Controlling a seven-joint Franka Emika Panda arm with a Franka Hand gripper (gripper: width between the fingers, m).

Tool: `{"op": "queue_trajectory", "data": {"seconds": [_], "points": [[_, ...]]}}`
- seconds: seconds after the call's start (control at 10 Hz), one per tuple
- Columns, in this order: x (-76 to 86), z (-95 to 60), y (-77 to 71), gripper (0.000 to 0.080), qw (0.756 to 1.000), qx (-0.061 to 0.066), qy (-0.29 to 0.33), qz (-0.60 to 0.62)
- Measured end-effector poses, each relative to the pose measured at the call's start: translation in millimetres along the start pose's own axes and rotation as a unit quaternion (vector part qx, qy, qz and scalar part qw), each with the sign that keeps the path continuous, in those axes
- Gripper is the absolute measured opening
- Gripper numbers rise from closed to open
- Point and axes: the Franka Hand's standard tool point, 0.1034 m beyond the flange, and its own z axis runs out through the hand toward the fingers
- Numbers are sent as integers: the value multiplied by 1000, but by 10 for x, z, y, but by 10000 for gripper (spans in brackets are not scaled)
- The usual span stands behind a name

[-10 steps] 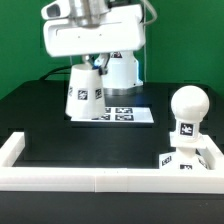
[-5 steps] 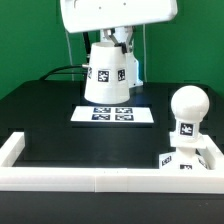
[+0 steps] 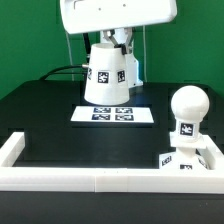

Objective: Assemble lamp

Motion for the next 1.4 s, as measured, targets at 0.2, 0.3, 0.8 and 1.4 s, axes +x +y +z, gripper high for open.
{"op": "queue_trajectory", "data": {"seconds": [0.2,0.3,0.8,1.4], "points": [[108,-109,-322,47,1000,6,15,-8],[129,-147,-423,47,1000,8,20,-1],[278,-373,-1074,47,999,15,22,18],[395,-164,-1400,47,1000,12,14,20]]}}
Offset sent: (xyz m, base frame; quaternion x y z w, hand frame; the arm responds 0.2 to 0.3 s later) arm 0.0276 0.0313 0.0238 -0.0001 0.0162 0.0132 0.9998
